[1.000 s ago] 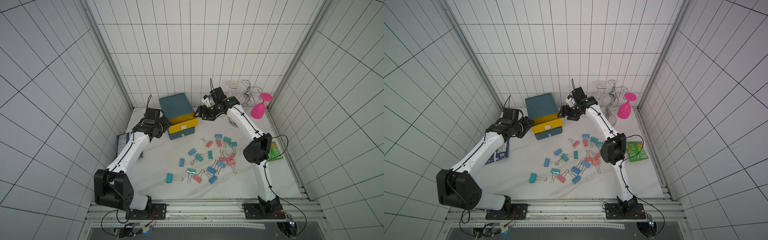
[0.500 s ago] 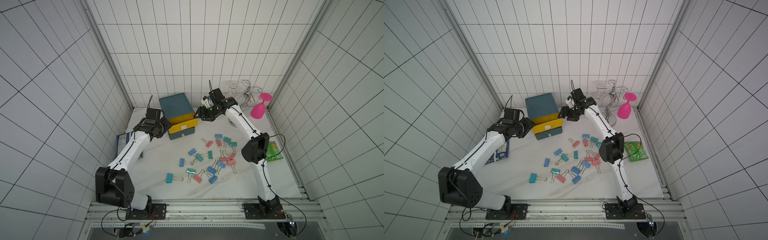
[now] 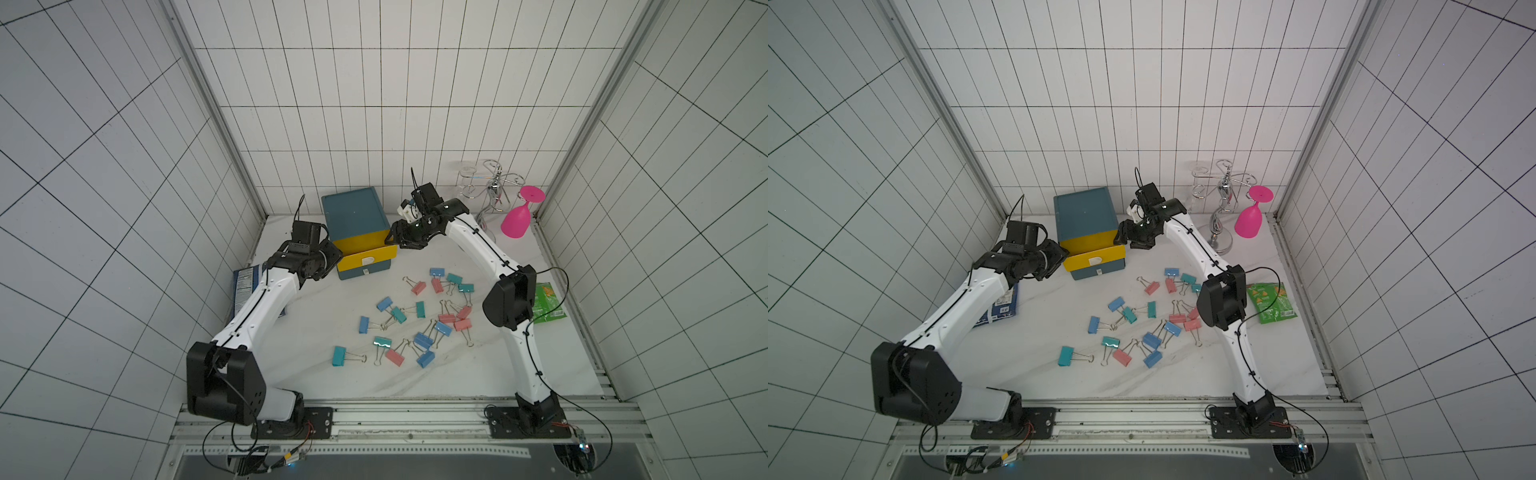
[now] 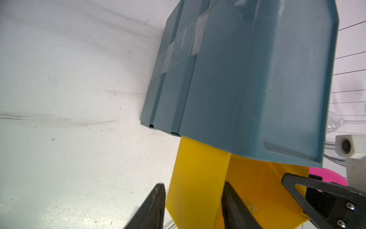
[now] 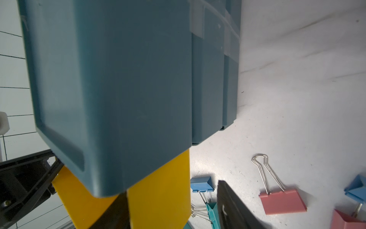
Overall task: Put the binder clips in the drawer according to color
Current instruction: Open the drawer in the storage box.
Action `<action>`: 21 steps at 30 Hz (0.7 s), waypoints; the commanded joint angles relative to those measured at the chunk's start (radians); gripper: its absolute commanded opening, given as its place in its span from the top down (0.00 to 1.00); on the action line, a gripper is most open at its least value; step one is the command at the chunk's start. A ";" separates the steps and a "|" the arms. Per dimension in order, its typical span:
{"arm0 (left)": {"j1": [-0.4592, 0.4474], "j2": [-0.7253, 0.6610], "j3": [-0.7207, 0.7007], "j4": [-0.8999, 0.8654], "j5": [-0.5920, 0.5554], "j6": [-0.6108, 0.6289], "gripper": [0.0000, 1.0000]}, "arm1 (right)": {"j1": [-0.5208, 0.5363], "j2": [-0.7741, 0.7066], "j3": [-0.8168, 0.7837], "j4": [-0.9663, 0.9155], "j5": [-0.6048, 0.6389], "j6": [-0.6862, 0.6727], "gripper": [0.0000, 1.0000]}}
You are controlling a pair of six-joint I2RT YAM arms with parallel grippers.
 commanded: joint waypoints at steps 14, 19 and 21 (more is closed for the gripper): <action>-0.087 -0.092 -0.030 0.002 -0.028 -0.061 0.58 | 0.034 -0.165 -0.146 0.009 0.005 -0.004 0.45; -0.093 -0.132 -0.062 -0.006 -0.039 -0.082 0.59 | 0.050 -0.207 -0.217 0.024 0.009 -0.006 0.47; -0.100 -0.151 -0.074 -0.006 -0.041 -0.092 0.59 | 0.055 -0.224 -0.244 0.033 0.007 -0.004 0.48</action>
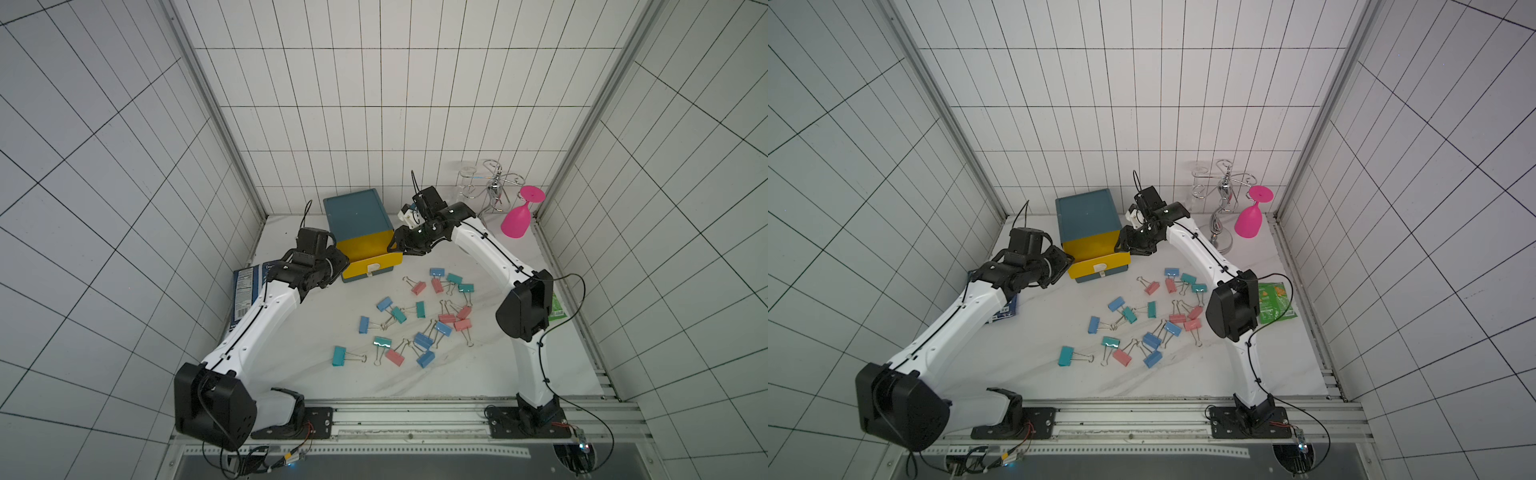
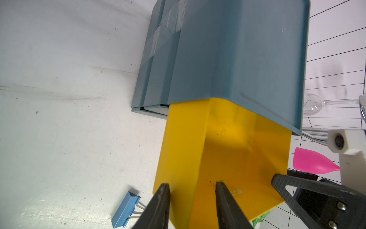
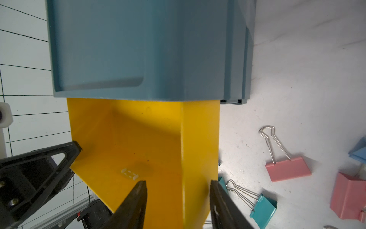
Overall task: Put the binder clips in the drawer according to color
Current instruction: Open the drawer in the storage box.
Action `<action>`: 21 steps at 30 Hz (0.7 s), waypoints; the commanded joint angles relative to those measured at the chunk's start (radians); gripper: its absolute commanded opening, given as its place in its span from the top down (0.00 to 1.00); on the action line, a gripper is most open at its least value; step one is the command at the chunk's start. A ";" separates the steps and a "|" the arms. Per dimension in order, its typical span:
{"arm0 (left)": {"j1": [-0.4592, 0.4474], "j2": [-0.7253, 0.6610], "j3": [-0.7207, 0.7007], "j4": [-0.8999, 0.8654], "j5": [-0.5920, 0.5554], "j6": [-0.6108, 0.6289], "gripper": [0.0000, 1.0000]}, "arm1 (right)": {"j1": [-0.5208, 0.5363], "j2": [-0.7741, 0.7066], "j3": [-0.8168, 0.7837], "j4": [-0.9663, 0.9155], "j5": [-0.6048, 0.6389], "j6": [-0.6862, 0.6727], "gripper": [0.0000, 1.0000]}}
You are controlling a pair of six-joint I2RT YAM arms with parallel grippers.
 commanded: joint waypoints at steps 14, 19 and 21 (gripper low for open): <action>-0.054 -0.098 -0.048 -0.035 -0.097 -0.056 0.52 | 0.021 -0.114 -0.112 0.009 0.063 -0.004 0.33; -0.008 -0.128 -0.013 -0.095 -0.142 -0.035 0.36 | -0.017 -0.130 -0.090 -0.017 0.101 -0.010 0.21; 0.007 -0.142 0.004 -0.112 -0.159 -0.018 0.33 | -0.034 -0.146 -0.102 -0.021 0.105 -0.016 0.20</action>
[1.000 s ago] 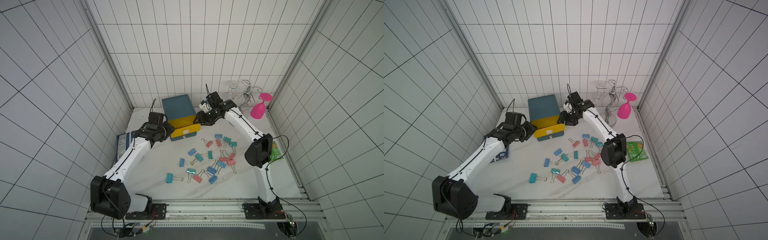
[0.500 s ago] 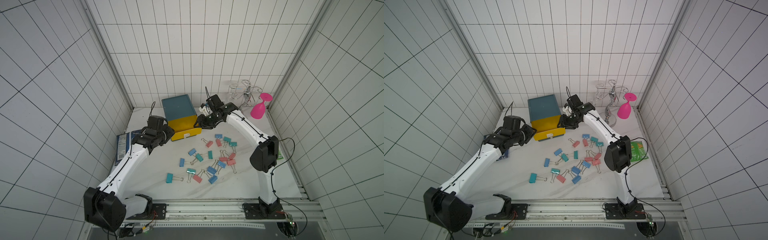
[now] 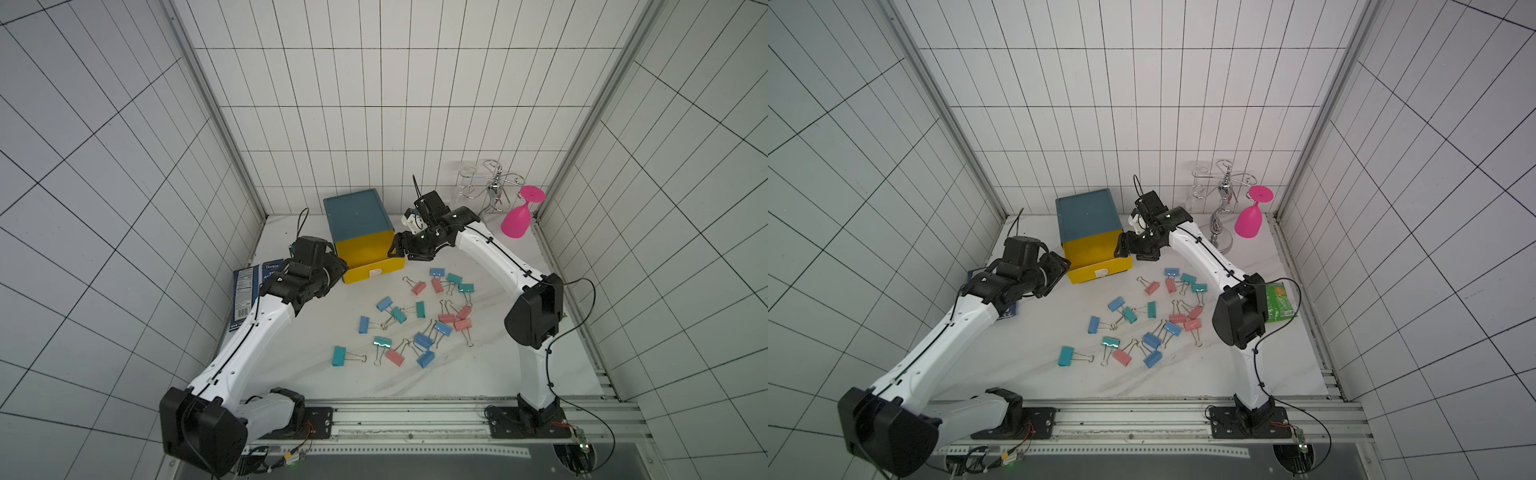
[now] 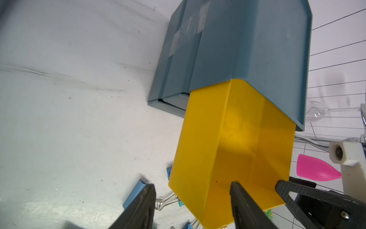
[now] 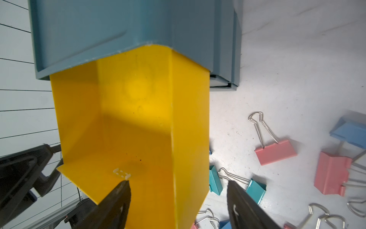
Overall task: Put the binder clips in the drawer according to color
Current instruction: Open the drawer in the storage box.
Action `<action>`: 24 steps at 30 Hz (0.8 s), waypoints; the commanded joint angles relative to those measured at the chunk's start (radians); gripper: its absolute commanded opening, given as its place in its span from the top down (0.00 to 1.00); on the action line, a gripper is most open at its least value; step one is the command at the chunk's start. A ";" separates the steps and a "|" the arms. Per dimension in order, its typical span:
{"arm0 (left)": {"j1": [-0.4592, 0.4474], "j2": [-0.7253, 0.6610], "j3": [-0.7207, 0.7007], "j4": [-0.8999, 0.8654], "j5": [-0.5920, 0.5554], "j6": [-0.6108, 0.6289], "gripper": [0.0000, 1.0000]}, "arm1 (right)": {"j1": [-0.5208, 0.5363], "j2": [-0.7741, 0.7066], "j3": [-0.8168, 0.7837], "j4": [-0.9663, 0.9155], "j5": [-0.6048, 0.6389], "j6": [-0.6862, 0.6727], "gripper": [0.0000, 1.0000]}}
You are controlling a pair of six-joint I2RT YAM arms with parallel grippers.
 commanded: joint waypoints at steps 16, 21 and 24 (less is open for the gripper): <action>0.099 -0.145 0.166 -0.319 -0.027 0.142 0.32 | -0.145 -0.400 -0.442 -0.051 0.210 -0.036 0.23; 0.099 -0.230 0.018 -0.345 0.013 0.113 0.33 | -0.174 -0.480 -0.661 -0.044 0.246 -0.013 0.23; 0.099 -0.283 -0.063 -0.359 0.033 0.097 0.33 | -0.176 -0.517 -0.785 -0.025 0.259 -0.005 0.23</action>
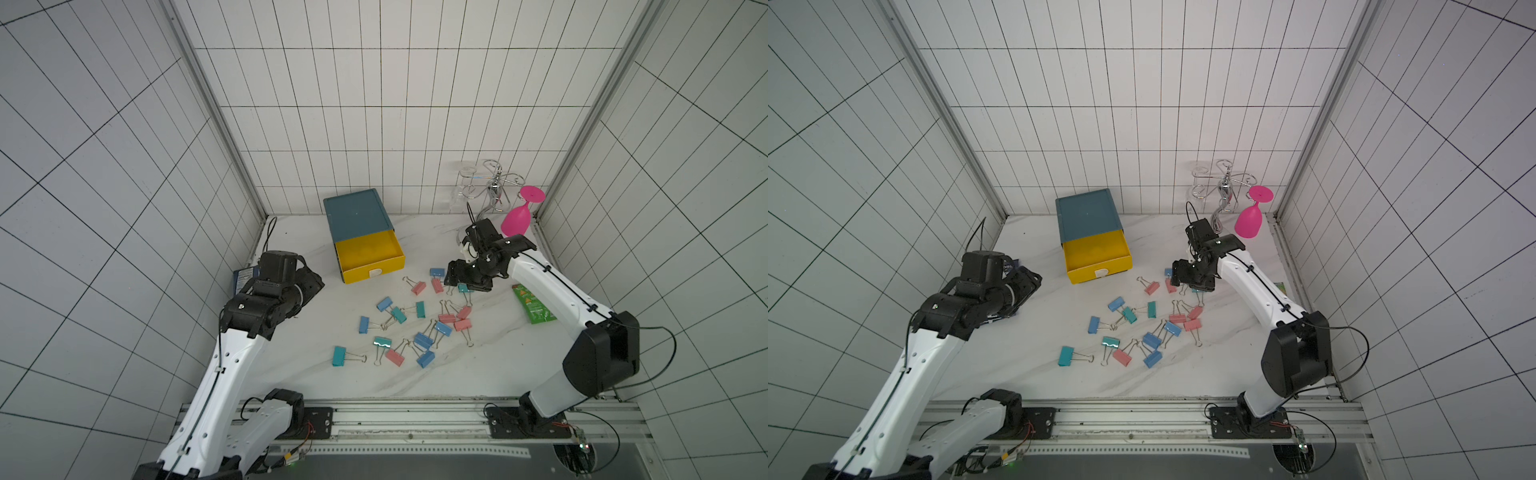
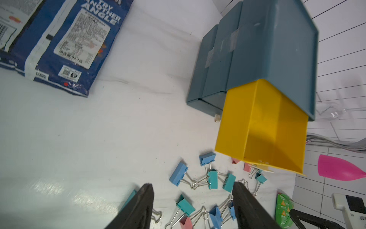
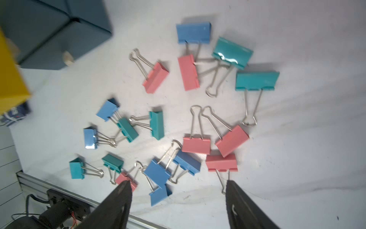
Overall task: Put the binder clips in the drawer according to color
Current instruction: Open the drawer in the storage box, then pick up the binder clip at the center of the board.
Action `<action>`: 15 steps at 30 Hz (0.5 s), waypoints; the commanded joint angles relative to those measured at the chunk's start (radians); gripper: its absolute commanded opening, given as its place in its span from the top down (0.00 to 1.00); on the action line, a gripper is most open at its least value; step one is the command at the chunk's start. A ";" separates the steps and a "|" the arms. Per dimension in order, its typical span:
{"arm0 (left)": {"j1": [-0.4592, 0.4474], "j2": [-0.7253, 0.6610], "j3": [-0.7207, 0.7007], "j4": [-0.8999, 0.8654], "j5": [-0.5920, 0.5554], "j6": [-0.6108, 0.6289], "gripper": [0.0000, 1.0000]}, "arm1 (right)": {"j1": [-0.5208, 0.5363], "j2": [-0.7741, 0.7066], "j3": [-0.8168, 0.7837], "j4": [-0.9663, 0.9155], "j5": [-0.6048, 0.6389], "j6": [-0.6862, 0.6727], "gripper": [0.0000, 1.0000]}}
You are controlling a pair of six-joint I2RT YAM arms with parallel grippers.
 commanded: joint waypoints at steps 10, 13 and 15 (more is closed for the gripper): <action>-0.080 -0.196 -0.280 0.004 0.058 -0.142 0.34 | -0.006 -0.083 -0.325 0.063 0.052 0.035 0.21; -0.107 -0.205 -0.306 0.025 0.060 -0.171 0.34 | -0.007 -0.055 -0.343 0.068 0.066 0.029 0.23; -0.117 -0.203 -0.314 0.039 0.066 -0.184 0.33 | -0.006 -0.039 -0.346 0.070 0.079 0.021 0.24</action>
